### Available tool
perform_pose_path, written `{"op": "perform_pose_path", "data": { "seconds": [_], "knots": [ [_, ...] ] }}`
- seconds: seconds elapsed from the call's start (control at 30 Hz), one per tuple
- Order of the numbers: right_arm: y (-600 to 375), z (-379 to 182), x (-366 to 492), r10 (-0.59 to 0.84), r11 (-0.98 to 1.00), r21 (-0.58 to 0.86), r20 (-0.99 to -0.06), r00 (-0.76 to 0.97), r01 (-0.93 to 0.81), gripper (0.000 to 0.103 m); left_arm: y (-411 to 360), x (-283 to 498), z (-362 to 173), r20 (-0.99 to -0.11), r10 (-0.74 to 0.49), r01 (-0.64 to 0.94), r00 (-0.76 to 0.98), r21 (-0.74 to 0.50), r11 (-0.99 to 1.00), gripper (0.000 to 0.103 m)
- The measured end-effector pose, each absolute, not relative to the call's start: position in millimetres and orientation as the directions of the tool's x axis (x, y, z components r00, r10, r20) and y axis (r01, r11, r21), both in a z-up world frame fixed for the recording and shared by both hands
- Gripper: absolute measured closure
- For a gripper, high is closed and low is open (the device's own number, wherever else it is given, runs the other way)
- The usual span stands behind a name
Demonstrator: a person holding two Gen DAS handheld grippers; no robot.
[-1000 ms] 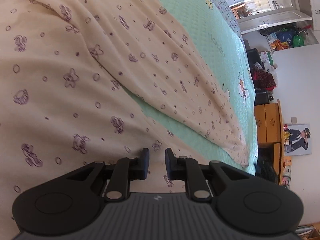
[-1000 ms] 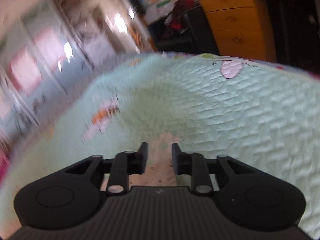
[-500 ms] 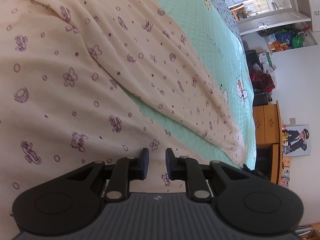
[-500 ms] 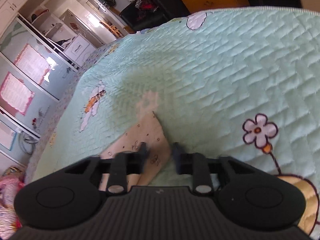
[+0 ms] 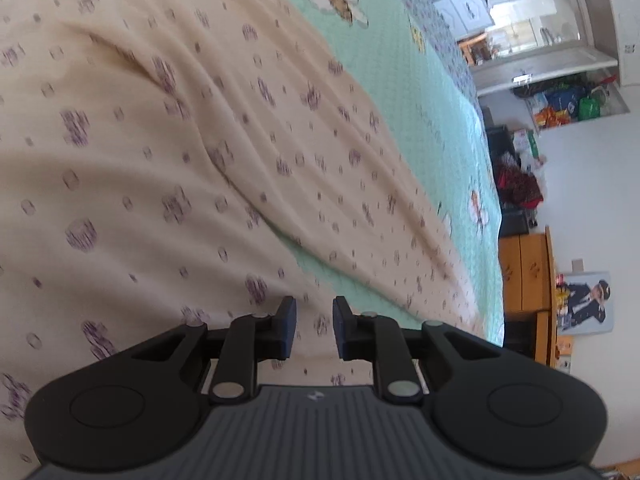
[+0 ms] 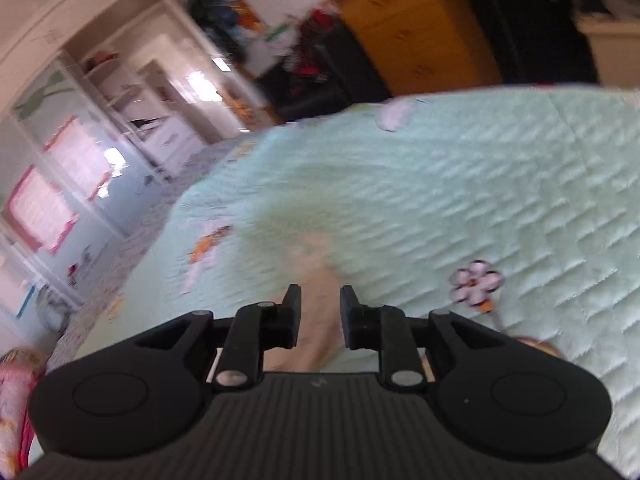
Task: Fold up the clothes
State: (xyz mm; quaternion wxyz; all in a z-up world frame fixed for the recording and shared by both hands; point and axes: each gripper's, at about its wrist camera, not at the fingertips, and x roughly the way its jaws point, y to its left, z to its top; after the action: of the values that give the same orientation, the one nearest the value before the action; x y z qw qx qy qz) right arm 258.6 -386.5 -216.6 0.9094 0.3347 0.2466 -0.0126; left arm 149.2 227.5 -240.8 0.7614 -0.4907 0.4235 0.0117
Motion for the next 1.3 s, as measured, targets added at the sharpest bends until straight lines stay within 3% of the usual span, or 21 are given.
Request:
{"op": "perform_pose_path", "data": {
  "seconds": [0.17,0.33,0.53,0.73,0.93,1.13,1.23,1.3],
  "knots": [
    [-321,-204,226,0.377,0.72,0.694,-0.392,0.839,0.0,0.072,243,138,-235,-0.645,-0.334,-0.46,0.687,-0.742,0.487,0.084],
    [-224,-226,200,0.571,0.651,0.753,-0.408,0.713,-0.091,0.072,261,130,-230,-0.642,-0.273,-0.491,0.716,-0.742,0.457,0.081],
    [-160,-251,193,0.622,0.624,0.781,-0.48,0.618,-0.022,0.069,300,110,-224,-0.626,-0.197,-0.521,0.755,-0.754,0.399,0.081],
    [-122,-244,159,0.708,0.591,0.8,-0.456,0.538,-0.1,0.069,335,57,-221,-0.637,-0.134,-0.568,0.759,-0.749,0.341,0.081],
    [-71,-235,101,0.825,0.523,0.827,-0.429,0.368,-0.207,0.069,361,-47,-202,-0.629,-0.067,-0.584,0.775,-0.752,0.304,0.081],
    [-14,-230,32,0.901,0.434,0.862,-0.412,0.139,-0.261,0.061,392,-145,-206,-0.628,0.05,-0.625,0.777,-0.76,0.177,0.079],
    [8,-233,18,0.902,0.43,0.872,-0.423,0.083,-0.235,0.059,409,-172,-212,-0.626,0.108,-0.635,0.773,-0.763,0.121,0.079],
    [20,-238,10,0.903,0.429,0.882,-0.425,0.061,-0.196,0.053,422,-182,-215,-0.623,0.129,-0.635,0.771,-0.765,0.105,0.079]
  ]
}}
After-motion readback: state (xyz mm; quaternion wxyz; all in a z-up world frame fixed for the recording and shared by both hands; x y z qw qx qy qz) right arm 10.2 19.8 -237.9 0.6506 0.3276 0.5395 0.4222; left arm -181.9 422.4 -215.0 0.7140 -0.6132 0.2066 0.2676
